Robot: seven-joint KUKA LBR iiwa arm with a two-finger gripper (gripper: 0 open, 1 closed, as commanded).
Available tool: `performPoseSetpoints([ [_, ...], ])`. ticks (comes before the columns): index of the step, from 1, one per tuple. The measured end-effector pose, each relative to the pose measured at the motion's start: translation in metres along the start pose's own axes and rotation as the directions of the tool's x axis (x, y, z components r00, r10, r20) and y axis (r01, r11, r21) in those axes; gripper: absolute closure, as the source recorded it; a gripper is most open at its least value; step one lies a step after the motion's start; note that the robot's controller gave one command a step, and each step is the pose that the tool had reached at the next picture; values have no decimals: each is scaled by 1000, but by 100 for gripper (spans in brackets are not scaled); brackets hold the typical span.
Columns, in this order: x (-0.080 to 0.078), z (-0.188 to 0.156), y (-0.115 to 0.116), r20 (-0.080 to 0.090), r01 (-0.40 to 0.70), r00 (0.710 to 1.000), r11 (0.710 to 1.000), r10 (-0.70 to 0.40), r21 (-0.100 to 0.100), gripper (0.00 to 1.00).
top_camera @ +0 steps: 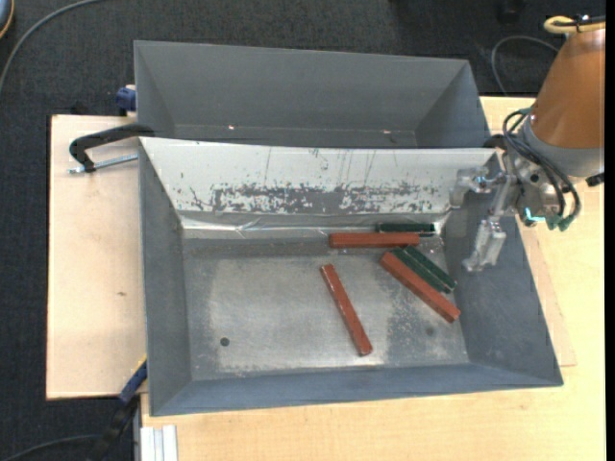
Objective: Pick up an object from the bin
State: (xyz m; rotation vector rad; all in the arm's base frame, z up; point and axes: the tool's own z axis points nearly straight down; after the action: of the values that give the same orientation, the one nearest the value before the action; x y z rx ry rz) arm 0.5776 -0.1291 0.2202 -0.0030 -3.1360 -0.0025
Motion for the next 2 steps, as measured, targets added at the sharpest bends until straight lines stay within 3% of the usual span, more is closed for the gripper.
performPoseSetpoints([
  [1, 38, 141, 2, -2, 170, 985, 985, -170, -2, 0],
  [2, 4, 150, -23, 12, 106, 994, 994, -106, 3, 0],
])
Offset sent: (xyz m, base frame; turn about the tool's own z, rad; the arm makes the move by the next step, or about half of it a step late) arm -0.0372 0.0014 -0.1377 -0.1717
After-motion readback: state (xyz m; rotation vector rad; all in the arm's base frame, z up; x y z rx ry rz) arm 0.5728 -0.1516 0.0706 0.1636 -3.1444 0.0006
